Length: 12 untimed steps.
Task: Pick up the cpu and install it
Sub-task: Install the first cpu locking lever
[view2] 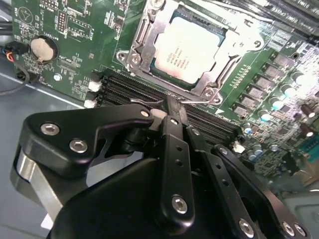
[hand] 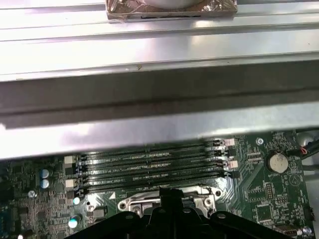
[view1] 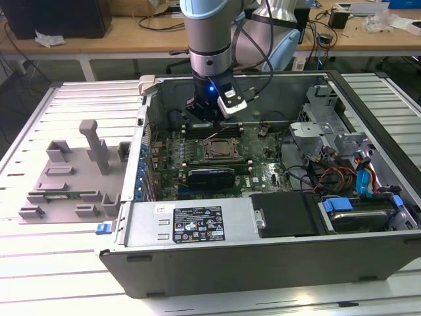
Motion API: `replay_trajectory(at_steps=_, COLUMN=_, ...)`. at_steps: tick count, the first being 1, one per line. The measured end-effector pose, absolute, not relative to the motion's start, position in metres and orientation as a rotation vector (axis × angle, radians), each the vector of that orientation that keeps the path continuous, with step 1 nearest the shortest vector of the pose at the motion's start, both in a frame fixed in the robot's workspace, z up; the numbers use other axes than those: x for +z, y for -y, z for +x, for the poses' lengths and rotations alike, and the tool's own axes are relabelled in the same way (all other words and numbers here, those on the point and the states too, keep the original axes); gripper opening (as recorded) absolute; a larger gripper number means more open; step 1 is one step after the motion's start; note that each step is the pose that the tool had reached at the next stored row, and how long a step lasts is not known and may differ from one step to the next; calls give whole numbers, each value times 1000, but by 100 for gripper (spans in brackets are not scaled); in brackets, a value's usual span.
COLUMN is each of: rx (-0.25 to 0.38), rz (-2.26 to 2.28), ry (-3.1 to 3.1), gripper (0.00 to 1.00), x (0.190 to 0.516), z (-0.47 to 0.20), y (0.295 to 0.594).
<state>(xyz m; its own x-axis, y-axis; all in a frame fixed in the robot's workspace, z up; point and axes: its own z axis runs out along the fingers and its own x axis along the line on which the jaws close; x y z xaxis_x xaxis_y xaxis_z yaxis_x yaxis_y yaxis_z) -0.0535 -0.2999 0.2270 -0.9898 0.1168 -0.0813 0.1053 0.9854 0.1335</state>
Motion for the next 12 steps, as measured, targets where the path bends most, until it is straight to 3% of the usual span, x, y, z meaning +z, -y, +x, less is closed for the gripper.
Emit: replay_trajectory(at_steps=12, rx=191, rz=302, ry=-3026, gripper=11, x=220, z=-53, y=297)
